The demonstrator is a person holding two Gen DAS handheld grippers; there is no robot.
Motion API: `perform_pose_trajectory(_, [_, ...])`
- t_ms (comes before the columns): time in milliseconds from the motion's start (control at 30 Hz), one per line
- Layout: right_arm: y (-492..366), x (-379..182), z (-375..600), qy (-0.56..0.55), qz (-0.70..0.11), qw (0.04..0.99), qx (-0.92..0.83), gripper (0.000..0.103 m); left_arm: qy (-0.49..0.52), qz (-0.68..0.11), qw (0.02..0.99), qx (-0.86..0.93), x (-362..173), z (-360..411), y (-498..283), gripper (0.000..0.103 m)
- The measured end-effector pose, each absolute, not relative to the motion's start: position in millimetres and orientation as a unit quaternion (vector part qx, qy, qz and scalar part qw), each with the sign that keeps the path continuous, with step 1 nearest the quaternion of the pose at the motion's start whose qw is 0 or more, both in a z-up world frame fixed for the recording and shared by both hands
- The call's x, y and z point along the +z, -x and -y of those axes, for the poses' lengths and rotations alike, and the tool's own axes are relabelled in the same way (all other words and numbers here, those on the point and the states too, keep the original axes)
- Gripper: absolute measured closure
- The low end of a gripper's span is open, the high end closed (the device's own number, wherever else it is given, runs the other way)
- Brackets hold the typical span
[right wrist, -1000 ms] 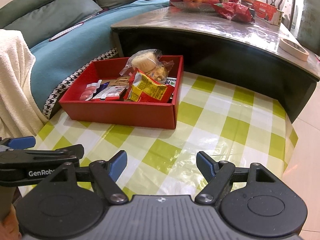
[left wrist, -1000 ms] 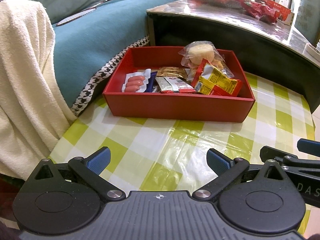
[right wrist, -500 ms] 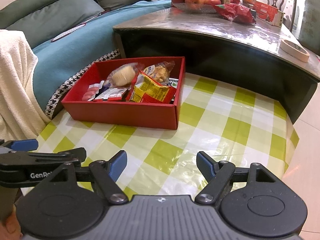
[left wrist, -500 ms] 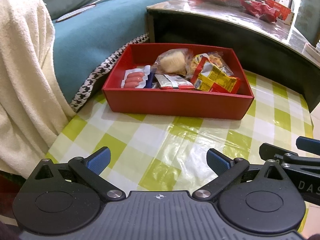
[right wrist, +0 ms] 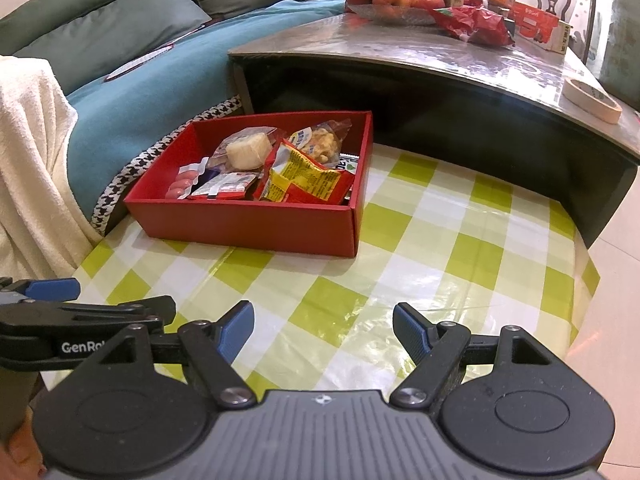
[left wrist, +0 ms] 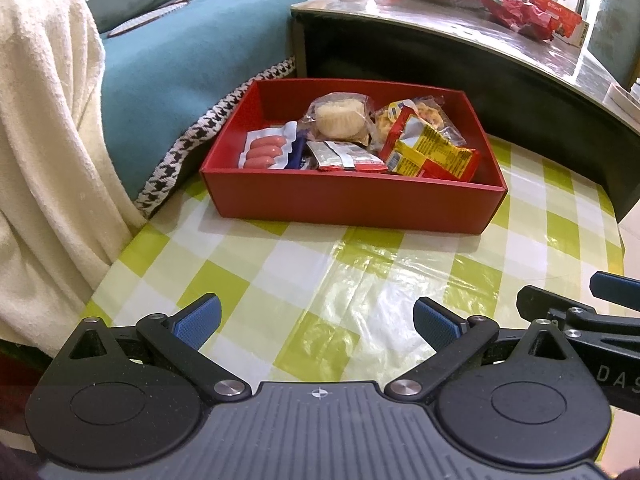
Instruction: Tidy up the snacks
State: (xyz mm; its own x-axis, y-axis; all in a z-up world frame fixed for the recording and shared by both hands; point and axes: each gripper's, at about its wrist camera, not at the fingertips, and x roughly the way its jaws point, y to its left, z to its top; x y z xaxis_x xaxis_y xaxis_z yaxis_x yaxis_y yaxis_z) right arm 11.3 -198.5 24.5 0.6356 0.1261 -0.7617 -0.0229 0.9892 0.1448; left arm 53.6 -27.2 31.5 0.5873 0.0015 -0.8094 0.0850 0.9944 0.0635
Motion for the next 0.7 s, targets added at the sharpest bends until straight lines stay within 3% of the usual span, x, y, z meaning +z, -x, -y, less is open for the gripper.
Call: perform_pose_trajectory(700, [-13.2,20.7,196.7,-0.057,-0.429,0.900,0.045,0.024,-0.050,-0.444,0.895,-0.015,31.9,26.9,-53.0,0.000])
